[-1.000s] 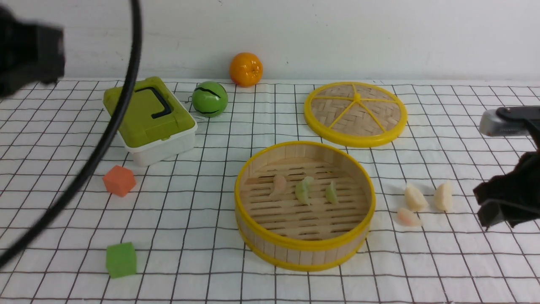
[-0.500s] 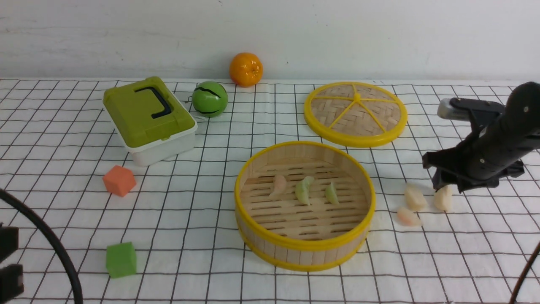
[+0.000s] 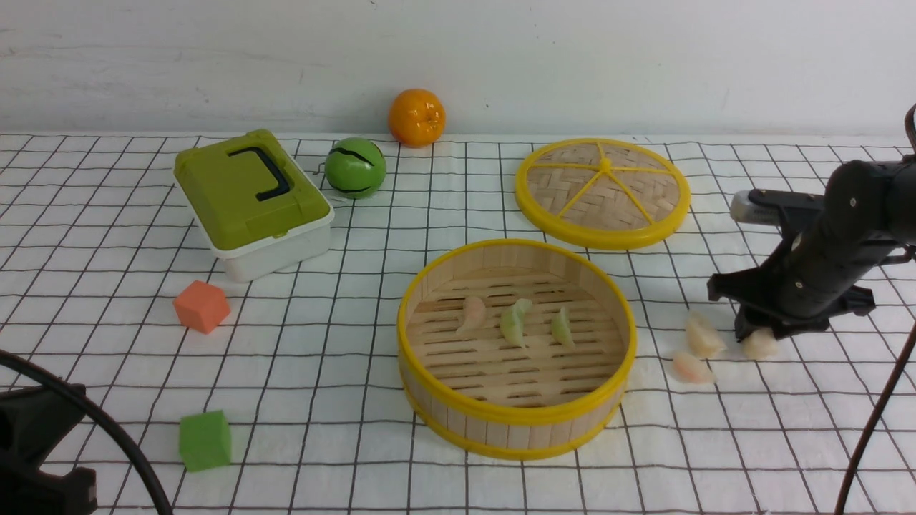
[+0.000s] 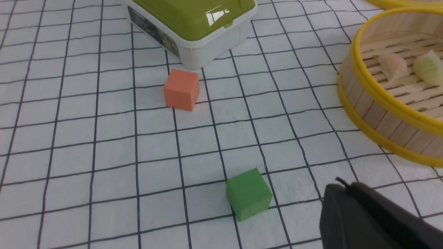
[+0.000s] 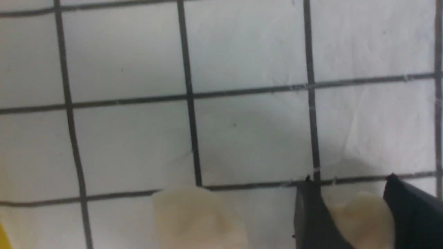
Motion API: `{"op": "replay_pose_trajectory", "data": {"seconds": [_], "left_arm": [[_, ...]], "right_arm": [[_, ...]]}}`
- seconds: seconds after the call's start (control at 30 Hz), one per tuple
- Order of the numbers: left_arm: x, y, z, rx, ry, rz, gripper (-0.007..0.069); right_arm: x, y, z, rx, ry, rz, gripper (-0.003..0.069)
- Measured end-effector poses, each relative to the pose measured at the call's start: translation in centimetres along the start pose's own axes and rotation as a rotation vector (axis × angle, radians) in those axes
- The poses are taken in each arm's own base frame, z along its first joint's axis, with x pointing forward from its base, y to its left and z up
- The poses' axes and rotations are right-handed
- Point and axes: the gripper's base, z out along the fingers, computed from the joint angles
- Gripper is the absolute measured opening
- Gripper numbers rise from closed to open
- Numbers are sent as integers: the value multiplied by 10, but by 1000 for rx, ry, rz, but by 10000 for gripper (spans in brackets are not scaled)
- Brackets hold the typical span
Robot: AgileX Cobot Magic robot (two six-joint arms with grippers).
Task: Put the dumplings into the steamer on the table with the white tablecloth.
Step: 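Place the dumpling in the bamboo steamer basket with the right gripper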
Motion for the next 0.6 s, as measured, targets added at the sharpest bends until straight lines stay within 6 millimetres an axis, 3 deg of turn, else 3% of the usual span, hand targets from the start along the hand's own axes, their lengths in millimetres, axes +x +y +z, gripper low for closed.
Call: {"op": "replay_pose_trajectory", "data": {"seconds": [0.07, 0.1, 0.23, 0.3, 0.33, 0.4, 0.5, 0.57, 0.6], "left_arm": [[0, 0, 0, 1, -3, 0, -13], [-1, 0, 0, 2, -6, 2, -13], [-1, 0, 0, 2, -7, 1, -13], [-1, 0, 0, 3, -9, 1, -13], [-1, 0, 0, 3, -9, 1, -13], [-1, 0, 0, 3, -9, -2, -13], [-1, 0, 0, 4, -9, -4, -13], [-1, 0, 0, 4, -9, -5, -13], [-1, 0, 0, 4, -9, -5, -13]], "right_arm": [[-1, 1, -11, -2, -6, -1, 260], [-4, 4, -33, -19, -37, 5, 259], [-4, 17, -70, -65, -93, -9, 259], [4, 48, -97, -146, -121, -80, 258], [6, 54, -100, -158, -124, -96, 258], [22, 94, -109, -257, -114, -162, 258], [51, 155, -104, -388, -95, -263, 258], [59, 173, -96, -419, -99, -277, 258], [72, 197, -84, -456, -110, -298, 258]]}}
